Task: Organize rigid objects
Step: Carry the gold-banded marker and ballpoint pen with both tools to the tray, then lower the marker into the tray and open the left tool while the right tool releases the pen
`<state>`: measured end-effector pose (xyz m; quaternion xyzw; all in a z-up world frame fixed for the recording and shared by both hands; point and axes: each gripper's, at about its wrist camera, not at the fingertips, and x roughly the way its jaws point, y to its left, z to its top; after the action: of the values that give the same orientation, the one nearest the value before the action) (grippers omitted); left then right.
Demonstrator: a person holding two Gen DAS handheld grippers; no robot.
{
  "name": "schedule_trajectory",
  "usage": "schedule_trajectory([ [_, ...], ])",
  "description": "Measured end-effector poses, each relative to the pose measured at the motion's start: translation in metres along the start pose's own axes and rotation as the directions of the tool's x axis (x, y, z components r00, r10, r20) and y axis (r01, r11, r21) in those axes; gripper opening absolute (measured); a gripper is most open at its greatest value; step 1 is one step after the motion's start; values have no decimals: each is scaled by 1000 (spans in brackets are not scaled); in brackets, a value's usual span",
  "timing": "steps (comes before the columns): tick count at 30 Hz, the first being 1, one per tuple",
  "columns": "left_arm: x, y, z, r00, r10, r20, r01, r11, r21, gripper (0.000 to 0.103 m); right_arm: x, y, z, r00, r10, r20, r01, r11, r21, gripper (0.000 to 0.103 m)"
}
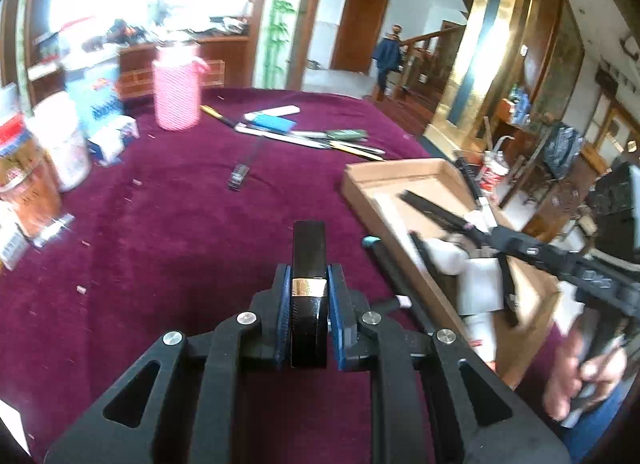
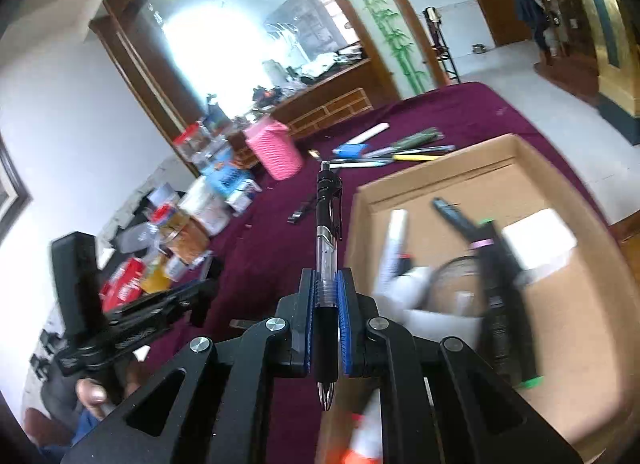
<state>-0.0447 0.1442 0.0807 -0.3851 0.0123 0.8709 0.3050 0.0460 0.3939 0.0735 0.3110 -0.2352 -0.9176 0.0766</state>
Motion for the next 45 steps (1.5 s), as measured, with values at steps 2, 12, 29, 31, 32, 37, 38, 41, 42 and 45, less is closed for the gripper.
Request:
schedule_trajectory([
  [2,3,-9,2,999,-40,-25,39,999,-19,15,-3,-12,3,999,-37,-6,37,999,18,10],
  [12,26,-84,22,976,-189,-110,182,981,-66,15,-36,-58,14,991,-131,28,127,986,109,10],
  [29,77,-175,-20,928,-277,-248,271,961,-57,15,-29,-96,11,957,-276,-86,287,947,147,10],
  [31,78,-178,-27,930,-260,-258,259,965,-40,15,-28,-97,10,957,-277,-90,288,946,150,10],
  [32,79,-179,-29,931,-256,-262,256,966,-34,15,-28,-97,9,956,-277,-95,289,945,152,10],
  [37,80,-181,-35,926,-251,-282,256,967,-20,15,-24,-97,6,954,-275,-118,291,945,150,10],
  [38,79,-183,-35,927,-249,-281,256,967,-12,15,-24,-98,6,953,-278,-121,294,944,151,10],
  [41,78,-184,-36,926,-247,-286,257,966,-1,15,-24,-101,5,952,-279,-128,298,940,168,10],
  [42,78,-185,-37,924,-249,-290,260,966,-1,15,-24,-101,6,952,-278,-129,298,939,173,10],
  [45,78,-185,-39,923,-247,-295,258,966,-2,15,-25,-102,5,951,-282,-129,301,937,175,10],
])
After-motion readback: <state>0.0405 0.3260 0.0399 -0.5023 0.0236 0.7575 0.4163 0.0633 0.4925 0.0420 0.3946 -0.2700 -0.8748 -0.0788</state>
